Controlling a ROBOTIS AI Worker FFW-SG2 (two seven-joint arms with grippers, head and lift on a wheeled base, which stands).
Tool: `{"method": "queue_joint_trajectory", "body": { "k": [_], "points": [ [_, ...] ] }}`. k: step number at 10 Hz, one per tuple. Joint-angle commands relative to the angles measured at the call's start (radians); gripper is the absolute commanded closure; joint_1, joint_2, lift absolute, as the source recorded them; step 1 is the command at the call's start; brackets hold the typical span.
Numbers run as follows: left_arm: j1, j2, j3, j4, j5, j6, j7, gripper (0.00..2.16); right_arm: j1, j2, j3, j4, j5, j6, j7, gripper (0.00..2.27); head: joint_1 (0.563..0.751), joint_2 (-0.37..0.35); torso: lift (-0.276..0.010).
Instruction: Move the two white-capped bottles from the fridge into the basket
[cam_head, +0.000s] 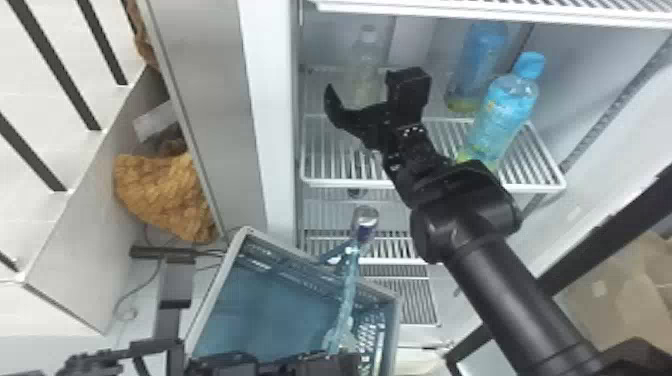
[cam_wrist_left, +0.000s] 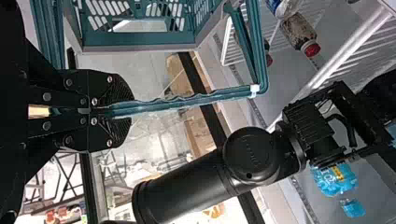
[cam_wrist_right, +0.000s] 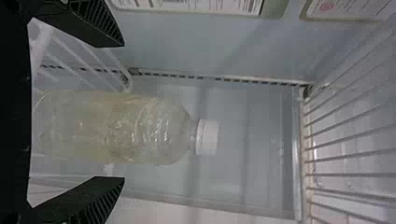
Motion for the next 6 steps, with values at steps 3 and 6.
{"method": "queue_joint_trajectory", "body": {
  "k": [3, 6],
  "points": [
    [-0.006, 0.0, -0.007, 0.01, 0.0, -0.002, 0.0, 1.21, -0.066, 0.006, 0.016, 0.121, -0.073, -0.046, -0.024, 0.0, 0.695, -0.103, 0.0],
    [-0.023, 0.002, -0.025, 0.027, 0.002, -0.007, -0.002, 1.21, -0.128, 0.001, 0.08, 0.183, -0.123, -0.09, -0.023, 0.18, 0.695, -0.109, 0.0]
  ]
}}
